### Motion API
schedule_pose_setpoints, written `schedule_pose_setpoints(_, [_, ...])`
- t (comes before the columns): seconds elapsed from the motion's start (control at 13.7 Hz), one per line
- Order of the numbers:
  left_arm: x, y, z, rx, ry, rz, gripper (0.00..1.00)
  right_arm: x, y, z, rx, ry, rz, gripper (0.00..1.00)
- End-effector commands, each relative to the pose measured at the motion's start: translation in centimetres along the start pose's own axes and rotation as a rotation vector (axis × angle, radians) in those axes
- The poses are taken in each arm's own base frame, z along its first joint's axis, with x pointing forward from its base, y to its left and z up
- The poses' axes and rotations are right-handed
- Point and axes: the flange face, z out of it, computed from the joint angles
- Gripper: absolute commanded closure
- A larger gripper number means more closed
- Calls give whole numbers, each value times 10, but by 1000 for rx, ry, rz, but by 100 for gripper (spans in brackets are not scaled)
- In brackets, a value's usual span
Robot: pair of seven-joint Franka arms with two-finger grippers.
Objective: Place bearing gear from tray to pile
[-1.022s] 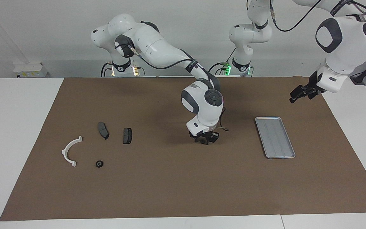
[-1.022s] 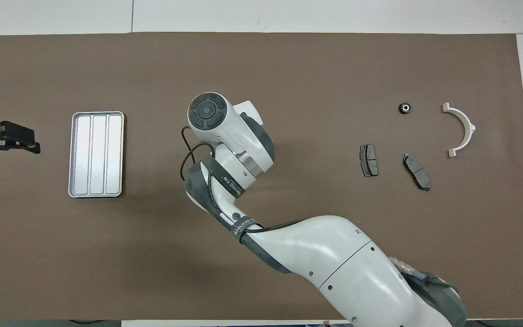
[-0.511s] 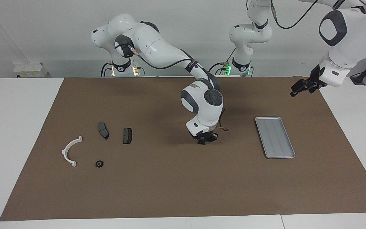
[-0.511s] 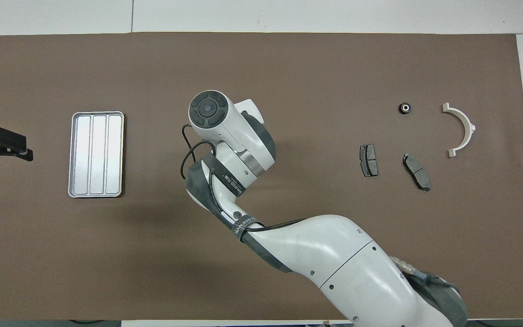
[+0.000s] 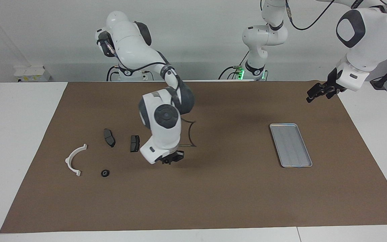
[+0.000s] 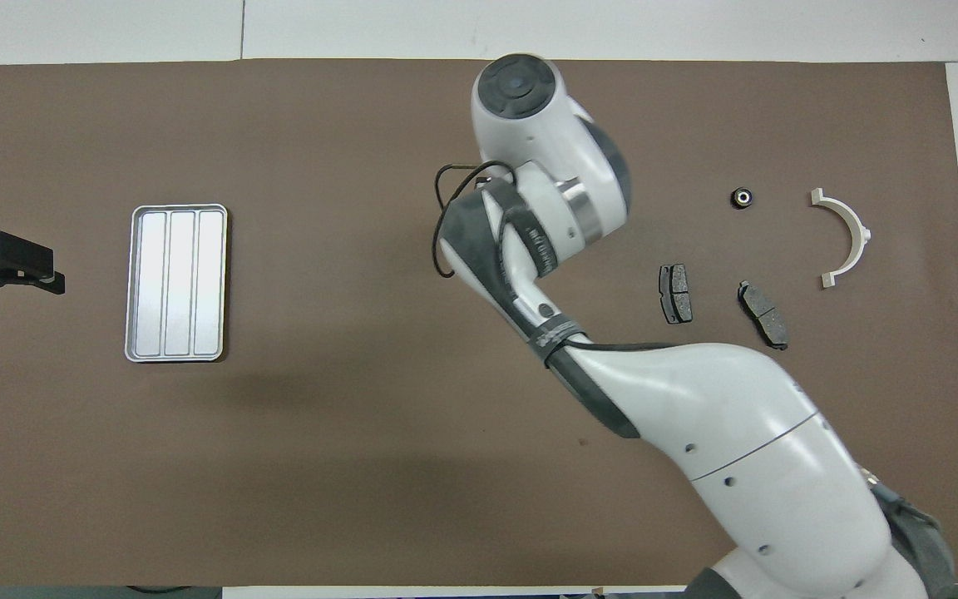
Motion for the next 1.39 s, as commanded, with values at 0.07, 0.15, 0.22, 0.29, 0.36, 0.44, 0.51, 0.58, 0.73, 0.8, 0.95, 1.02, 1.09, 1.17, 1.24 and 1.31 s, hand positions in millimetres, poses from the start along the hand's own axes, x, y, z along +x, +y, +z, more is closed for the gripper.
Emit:
schedule_pose_setpoints(0.07, [-4, -2, -7, -2, 3, 6, 0, 0, 54, 44, -5, 21, -129, 100])
schedule_pose_setpoints(0.15, [-4, -1, -9, 6, 3, 8, 0, -2, 66, 55, 2, 44, -149, 100])
schedule_pose_setpoints(0.22, [-6, 7, -18, 39, 12, 30, 0, -4, 79, 63, 5, 53, -157, 100])
schedule_pose_setpoints(0.29, [-7, 22, -29, 67, 30, 62, 0, -5, 94, 73, 8, 60, -170, 100])
schedule_pose_setpoints(0.36, [-7, 33, -42, 103, 56, 87, 0, -4, 103, 79, 12, 85, -187, 100])
schedule_pose_setpoints(0.44, [-11, 52, -47, 133, 67, 124, 0, -6, 111, 84, 13, 89, -195, 100])
schedule_pose_setpoints(0.51, [-12, 61, -46, 151, 68, 144, 0, -5, 118, 84, 13, 97, -196, 100])
schedule_pose_setpoints(0.58, [-14, 66, -46, 144, 69, 152, 0, -4, 121, 85, 15, 100, -194, 100])
schedule_pose_setpoints(0.73, [-15, 71, -49, 112, 75, 155, 0, -5, 123, 86, 18, 96, -186, 100])
schedule_pose_setpoints(0.8, [-15, 74, -49, 88, 73, 156, 0, -5, 125, 86, 20, 96, -182, 100])
schedule_pose_setpoints(0.95, [-19, 90, -49, 77, 75, 176, 0, -5, 125, 85, 22, 95, -176, 0])
schedule_pose_setpoints(1.02, [-22, 101, -49, 83, 82, 196, 0, -5, 124, 82, 22, 95, -179, 0])
schedule_pose_setpoints(1.09, [-22, 104, -50, 83, 88, 201, 0, -6, 124, 79, 22, 95, -177, 0])
schedule_pose_setpoints(1.17, [-22, 104, -50, 78, 93, 200, 0, -6, 122, 78, 20, 94, -180, 0])
schedule_pose_setpoints(1.24, [-22, 101, -50, 75, 93, 197, 0, -6, 122, 76, 20, 97, -180, 0])
schedule_pose_setpoints(1.31, [-21, 99, -51, 75, 93, 196, 0, -7, 124, 69, 20, 103, -178, 0])
